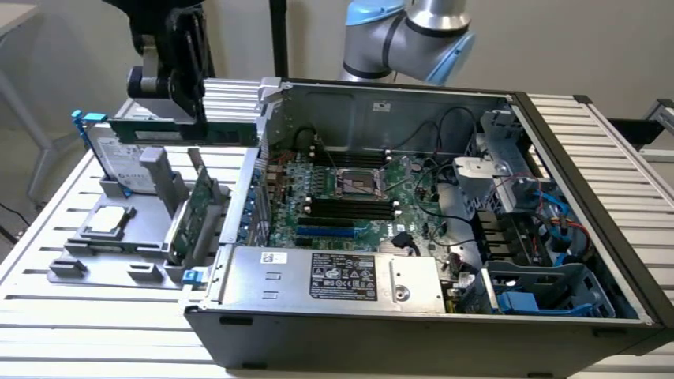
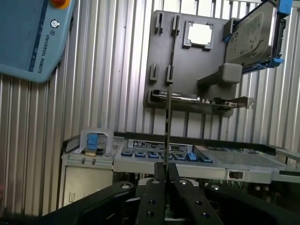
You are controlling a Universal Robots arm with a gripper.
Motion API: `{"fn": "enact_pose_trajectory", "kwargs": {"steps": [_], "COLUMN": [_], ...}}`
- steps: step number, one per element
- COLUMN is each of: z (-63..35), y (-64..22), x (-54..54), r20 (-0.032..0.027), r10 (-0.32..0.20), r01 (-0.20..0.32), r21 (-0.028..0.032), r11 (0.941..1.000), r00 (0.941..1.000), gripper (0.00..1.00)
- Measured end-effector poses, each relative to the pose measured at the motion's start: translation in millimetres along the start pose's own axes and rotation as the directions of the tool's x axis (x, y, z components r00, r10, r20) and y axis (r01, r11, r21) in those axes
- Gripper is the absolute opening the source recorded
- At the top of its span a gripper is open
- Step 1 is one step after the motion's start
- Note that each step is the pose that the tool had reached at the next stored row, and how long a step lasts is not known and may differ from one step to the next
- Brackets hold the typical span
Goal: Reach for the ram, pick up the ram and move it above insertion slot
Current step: 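Pick up the ram and move it above insertion slot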
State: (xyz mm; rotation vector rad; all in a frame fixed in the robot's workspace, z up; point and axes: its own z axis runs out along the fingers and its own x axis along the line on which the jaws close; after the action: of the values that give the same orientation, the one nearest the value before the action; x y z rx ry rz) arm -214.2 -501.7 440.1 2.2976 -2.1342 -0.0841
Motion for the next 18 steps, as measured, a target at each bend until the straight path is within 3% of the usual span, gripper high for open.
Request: {"fn": "enact_pose_trajectory", "kwargs": {"steps": [18], "z": [-6.7], "y": [-81.5], "x": [-0.8], "r20": [0.0016], "r10": [0.000], "r01": [0.000], "r21": [0.0001], "r11": [1.0000], "r00": [1.0000], "gripper": [0.14]}}
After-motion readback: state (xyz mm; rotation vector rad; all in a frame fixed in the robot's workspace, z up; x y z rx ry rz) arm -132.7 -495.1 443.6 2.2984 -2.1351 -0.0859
